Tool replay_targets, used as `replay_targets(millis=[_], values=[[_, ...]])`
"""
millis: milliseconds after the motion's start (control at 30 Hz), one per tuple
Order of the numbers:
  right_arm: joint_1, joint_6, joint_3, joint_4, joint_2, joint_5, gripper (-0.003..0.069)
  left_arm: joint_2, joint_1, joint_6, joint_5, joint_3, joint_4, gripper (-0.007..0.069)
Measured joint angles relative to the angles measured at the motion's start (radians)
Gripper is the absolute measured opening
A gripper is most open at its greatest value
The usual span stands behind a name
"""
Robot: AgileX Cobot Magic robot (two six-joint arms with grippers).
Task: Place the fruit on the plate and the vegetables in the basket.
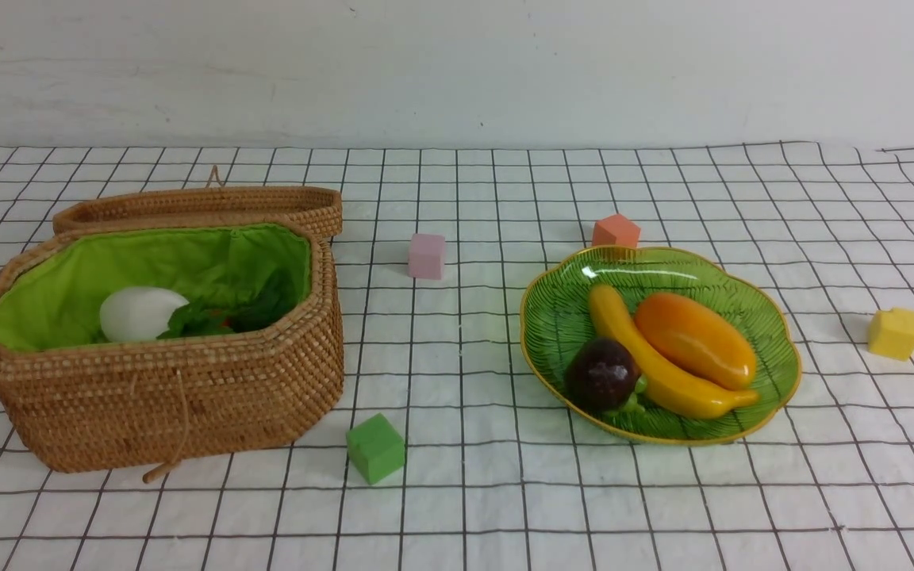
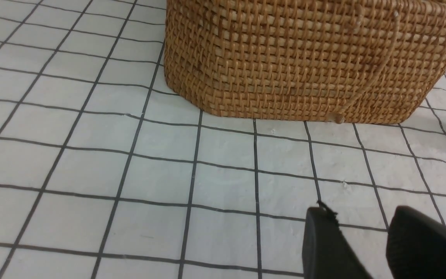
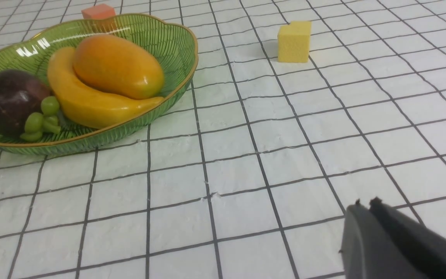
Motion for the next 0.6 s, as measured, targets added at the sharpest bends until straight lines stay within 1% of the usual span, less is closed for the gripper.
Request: replay_targets(millis=[600], values=[[0.0, 0.0, 0.0, 0.0, 0.0, 0.0, 0.004, 0.0, 0.0, 0.0, 0.0, 0.0, 0.0, 0.0239]])
